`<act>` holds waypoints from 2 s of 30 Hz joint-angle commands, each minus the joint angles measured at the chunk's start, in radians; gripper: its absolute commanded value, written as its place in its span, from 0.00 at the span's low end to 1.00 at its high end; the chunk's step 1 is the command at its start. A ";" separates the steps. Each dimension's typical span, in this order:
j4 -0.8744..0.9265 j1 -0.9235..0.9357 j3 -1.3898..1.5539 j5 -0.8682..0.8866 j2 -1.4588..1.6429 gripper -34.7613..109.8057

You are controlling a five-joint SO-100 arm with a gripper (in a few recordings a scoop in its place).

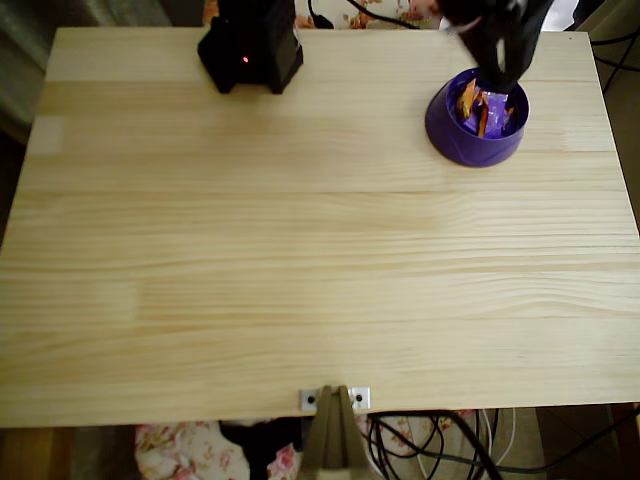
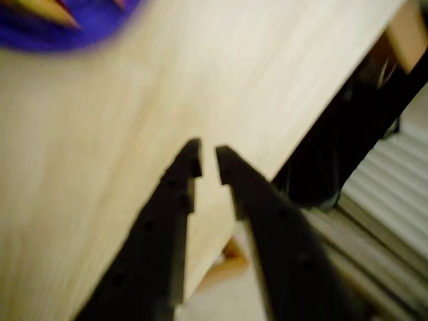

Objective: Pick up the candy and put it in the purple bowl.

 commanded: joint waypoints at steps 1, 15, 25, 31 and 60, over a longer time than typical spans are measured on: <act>0.051 0.239 -0.081 -0.048 0.106 0.24; -0.206 0.857 0.574 -0.201 0.549 0.24; -0.255 1.008 1.112 -0.318 1.143 0.24; -0.129 1.009 1.250 -0.334 1.394 0.24; -0.123 0.976 1.328 -0.345 1.396 0.24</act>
